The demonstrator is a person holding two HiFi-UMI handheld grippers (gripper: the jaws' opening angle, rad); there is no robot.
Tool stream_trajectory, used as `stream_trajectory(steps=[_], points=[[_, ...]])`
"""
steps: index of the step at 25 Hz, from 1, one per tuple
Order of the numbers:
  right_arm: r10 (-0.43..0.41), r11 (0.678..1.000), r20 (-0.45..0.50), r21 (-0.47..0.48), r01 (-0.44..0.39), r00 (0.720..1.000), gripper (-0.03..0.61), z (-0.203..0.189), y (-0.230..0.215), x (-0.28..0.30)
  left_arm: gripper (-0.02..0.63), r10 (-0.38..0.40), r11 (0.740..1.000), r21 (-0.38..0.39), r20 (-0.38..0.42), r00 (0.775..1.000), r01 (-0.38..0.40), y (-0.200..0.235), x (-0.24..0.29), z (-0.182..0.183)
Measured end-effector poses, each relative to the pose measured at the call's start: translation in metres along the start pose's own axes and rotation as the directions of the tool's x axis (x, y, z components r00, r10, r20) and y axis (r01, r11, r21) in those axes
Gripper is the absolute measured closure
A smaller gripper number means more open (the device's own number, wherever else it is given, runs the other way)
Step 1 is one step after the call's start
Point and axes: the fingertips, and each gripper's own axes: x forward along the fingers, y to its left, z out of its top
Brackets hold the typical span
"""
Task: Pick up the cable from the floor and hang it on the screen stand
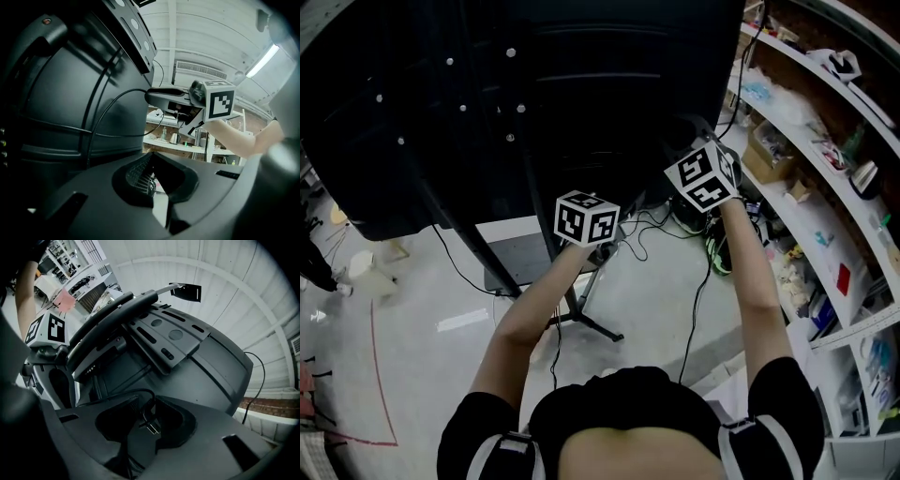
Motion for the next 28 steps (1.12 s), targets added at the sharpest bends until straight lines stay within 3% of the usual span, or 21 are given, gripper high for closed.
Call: stream_trajectory(steps=[15,28], points=[[-0.079,0.995,0.032,-0.059,0.081,0.996,0.453,0.035,-0.096,0.007,0.607,-0.023,0.998,0.055,0.025,0.999,0.021,0.011,0.020,0.084],[-0.101,0.987,0.098,-0.112,0.112,0.990,0.453,0.098,-0.156,0.021,0.607,-0.044,0.996,0.083,0.039,0.998,0.041,0.007,0.015,0.122]])
